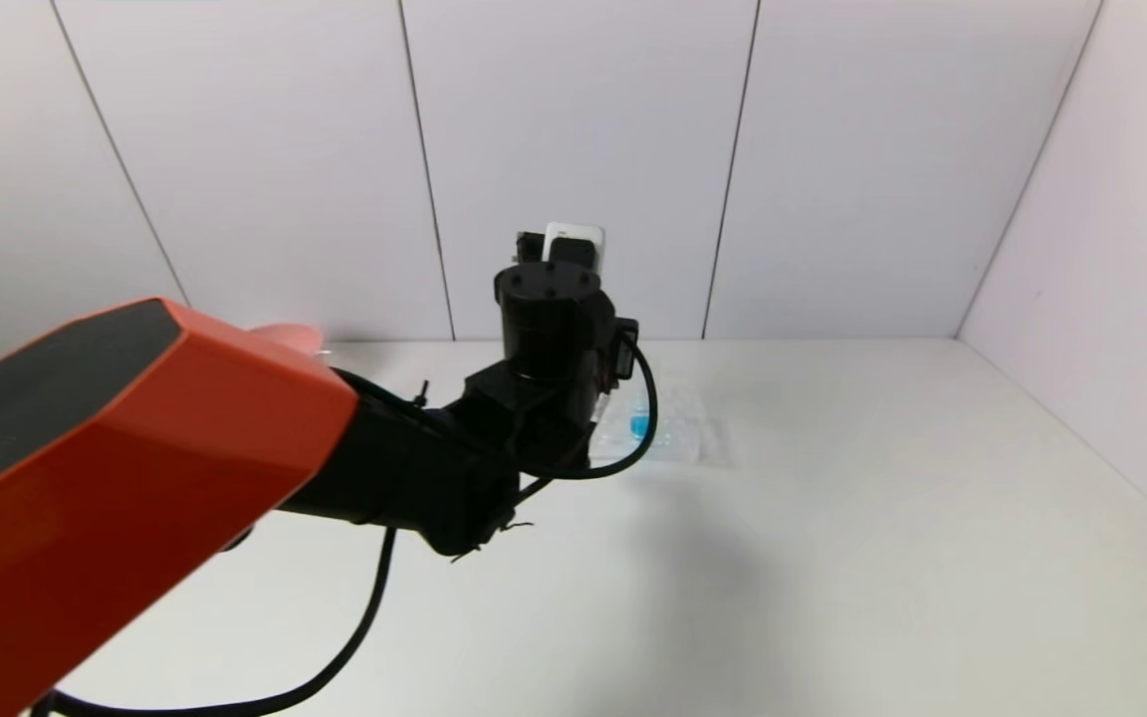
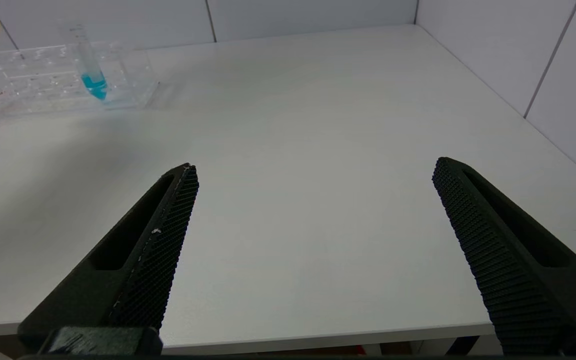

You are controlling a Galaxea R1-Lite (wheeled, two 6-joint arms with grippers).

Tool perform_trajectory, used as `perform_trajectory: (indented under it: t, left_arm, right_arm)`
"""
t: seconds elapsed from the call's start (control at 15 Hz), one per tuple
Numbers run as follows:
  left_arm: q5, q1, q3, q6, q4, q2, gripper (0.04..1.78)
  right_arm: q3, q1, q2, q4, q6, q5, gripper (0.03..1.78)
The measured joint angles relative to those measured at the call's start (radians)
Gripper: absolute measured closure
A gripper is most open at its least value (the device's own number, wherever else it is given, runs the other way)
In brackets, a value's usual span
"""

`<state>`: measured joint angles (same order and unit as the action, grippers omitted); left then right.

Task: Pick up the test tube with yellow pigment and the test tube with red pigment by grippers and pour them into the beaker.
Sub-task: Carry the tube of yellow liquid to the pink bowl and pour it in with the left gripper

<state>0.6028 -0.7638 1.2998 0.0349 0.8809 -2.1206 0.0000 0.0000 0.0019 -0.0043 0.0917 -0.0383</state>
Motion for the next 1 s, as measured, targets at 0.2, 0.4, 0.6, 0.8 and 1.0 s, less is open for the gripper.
perform_trajectory:
  t: [0.2, 0.4, 0.6, 0.8, 1.0]
  left_arm:
    - [-0.172, 0.086, -0.175, -0.007, -0.089, 0.183, 1.35]
    - [-0.459, 0.287, -0.319, -0.007, -0.238, 0.391, 1.35]
    - [-0.785, 0.552, -0.37, 0.01, -0.411, 0.535, 1.35]
    - [-1.109, 0.824, -0.345, 0.134, -0.578, 0.58, 1.35]
    - [-1.314, 0.972, -0.221, 0.392, -0.803, 0.514, 1.35]
  right_arm:
    - [0.0, 0.0, 0.0, 0.0, 0.0, 0.0, 0.1]
    - [0.0, 0.0, 0.0, 0.0, 0.0, 0.0, 0.1]
    - [0.0, 0.0, 0.0, 0.0, 0.0, 0.0, 0.1]
    - [0.0, 0.0, 0.0, 0.0, 0.0, 0.0, 0.1]
    - [0.0, 0.0, 0.0, 0.0, 0.0, 0.0, 0.1]
